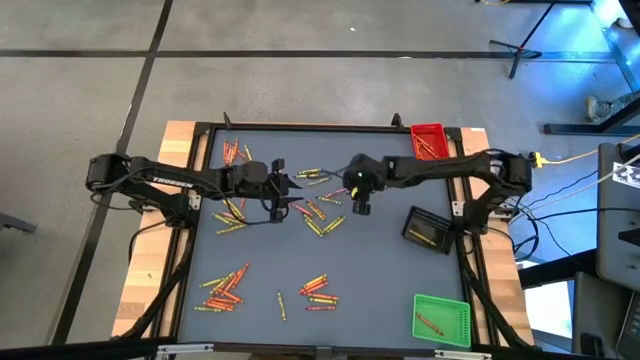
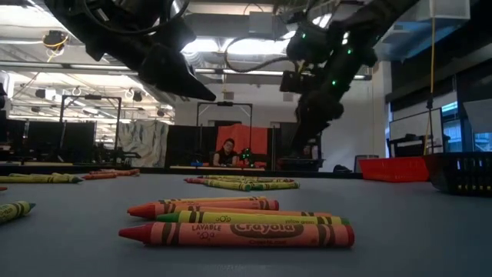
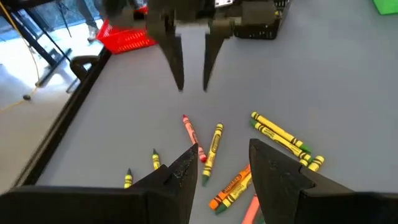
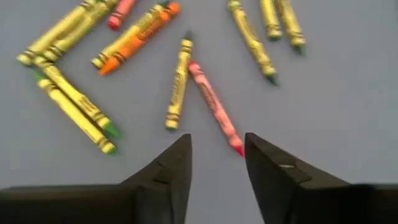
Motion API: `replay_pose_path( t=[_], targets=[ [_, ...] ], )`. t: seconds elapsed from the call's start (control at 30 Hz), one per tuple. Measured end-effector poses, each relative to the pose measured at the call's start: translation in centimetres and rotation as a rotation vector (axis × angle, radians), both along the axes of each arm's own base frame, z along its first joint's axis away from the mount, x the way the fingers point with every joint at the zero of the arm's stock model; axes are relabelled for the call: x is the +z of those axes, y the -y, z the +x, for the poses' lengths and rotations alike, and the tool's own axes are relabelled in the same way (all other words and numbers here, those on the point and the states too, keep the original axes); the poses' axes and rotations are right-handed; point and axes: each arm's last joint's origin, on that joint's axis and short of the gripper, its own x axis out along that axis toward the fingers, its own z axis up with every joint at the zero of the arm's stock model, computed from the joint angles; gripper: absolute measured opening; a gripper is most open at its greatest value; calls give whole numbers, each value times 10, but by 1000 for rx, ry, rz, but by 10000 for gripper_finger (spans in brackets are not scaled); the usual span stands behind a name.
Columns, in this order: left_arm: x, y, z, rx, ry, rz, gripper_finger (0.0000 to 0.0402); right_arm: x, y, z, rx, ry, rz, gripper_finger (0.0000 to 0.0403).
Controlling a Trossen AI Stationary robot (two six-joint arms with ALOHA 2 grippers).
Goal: Sort crayons
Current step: Put the red crayon into the green basket
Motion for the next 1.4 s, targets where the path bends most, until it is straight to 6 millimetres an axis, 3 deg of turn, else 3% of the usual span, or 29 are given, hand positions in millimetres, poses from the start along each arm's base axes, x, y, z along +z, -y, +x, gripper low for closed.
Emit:
replay_pose_path(
  t=[0.23, 0.5, 0.7, 1.0, 1.23, 1.4],
  targets=[
    [3, 0, 1, -10, 27, 21, 127, -26, 26, 6, 41, 17, 9, 181],
    [5, 0, 2, -15, 54, 40, 127, -47, 34, 13, 86, 28, 28, 180],
    [5, 0, 2, -15, 55, 40, 127, -62, 34, 16, 94, 4, 53, 129],
    [5, 0, 2, -15, 55, 40, 127, -63, 38, 15, 87, -2, 37, 17],
    [7, 0, 3, -14, 75, 44, 127, -62, 40, 16, 54, -20, -12, 23],
    [7, 0, 3, -14, 75, 44, 127, -49, 37, 14, 23, -41, -52, 18]
  ],
)
